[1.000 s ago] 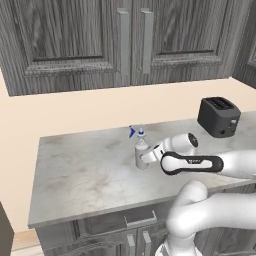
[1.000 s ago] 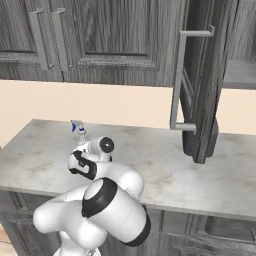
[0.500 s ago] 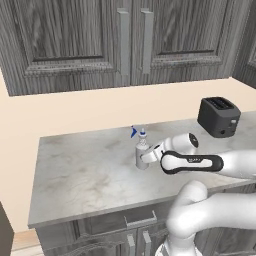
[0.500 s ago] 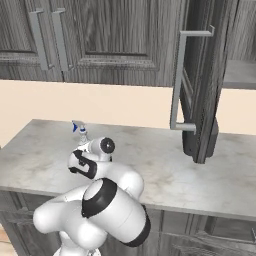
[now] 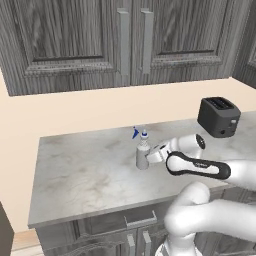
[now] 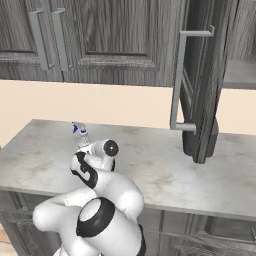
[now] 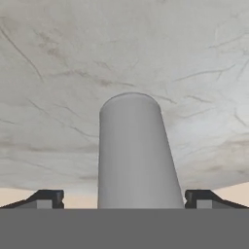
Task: Move the cutting board and knife to the sink. Then move spray from the cabinet to the counter.
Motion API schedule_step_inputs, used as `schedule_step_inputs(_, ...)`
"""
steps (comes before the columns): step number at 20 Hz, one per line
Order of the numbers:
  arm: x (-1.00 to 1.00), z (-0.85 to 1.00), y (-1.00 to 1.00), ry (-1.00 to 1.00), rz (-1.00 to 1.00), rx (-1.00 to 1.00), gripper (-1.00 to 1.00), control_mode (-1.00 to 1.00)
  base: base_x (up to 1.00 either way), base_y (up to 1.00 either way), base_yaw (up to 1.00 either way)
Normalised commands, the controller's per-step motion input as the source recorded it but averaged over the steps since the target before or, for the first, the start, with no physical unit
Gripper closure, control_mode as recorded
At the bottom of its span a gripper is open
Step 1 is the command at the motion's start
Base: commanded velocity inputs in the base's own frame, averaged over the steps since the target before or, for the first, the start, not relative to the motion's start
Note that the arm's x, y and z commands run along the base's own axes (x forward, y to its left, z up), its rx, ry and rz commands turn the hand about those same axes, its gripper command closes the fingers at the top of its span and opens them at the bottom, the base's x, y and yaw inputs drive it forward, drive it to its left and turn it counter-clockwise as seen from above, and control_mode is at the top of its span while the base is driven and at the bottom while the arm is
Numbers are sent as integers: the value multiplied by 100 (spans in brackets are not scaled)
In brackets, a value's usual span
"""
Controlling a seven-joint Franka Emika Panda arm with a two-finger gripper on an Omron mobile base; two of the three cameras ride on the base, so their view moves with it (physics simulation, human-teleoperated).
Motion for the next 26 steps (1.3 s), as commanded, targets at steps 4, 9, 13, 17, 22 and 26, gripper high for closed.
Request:
schedule_step_inputs(4,-25,-6,-19,-7,0,0,-100,-100,0,0,0)
schedule_step_inputs(9,-36,-8,-35,-8,0,0,-100,-100,0,0,0)
schedule_step_inputs(13,-52,21,-28,-1,0,2,-100,-100,0,0,0)
schedule_step_inputs(17,-52,93,-3,0,-5,2,-100,-100,0,0,0)
schedule_step_inputs(22,-85,100,-3,-4,-3,0,-100,-100,0,0,0)
schedule_step_inputs(26,-100,100,-4,-9,0,-14,-100,-100,0,0,0)
